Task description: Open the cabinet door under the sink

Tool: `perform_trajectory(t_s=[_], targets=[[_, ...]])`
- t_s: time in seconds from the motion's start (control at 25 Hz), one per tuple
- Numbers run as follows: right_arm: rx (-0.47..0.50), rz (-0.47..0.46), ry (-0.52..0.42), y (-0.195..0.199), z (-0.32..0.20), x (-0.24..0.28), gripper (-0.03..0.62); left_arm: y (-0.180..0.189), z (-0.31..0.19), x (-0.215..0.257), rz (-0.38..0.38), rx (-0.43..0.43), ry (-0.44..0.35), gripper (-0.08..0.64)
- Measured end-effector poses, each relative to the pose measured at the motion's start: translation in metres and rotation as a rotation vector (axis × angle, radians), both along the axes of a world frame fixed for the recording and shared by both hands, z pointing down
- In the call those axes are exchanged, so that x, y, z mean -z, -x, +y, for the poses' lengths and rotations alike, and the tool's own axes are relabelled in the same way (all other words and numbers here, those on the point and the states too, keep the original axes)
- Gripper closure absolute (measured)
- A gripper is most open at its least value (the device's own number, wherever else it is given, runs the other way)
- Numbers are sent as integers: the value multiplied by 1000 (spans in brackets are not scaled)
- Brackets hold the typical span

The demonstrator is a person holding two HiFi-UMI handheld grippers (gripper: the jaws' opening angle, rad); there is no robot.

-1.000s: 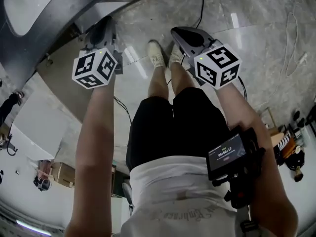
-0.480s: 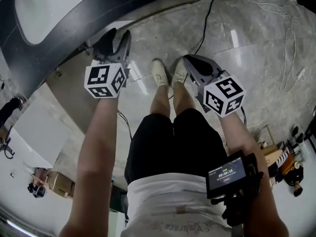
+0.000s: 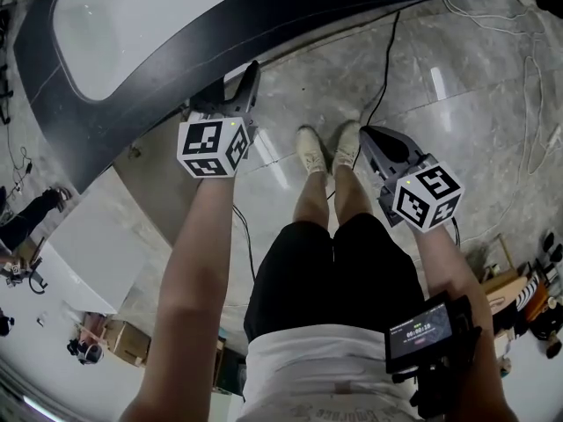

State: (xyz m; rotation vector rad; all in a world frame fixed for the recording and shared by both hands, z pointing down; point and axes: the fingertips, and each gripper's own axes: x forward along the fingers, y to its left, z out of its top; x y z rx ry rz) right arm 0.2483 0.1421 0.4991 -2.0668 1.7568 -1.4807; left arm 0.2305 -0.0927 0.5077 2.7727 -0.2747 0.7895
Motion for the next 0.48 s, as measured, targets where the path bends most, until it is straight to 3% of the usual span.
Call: perform_trajectory(t_s=[0.2,0.48], targets=[[-36,2,23,-4,16,-3,578,-3,2,-1,24,13,6,428],[-78,28,10,-8,20,2,578,3,9,1,34,27,49,445]])
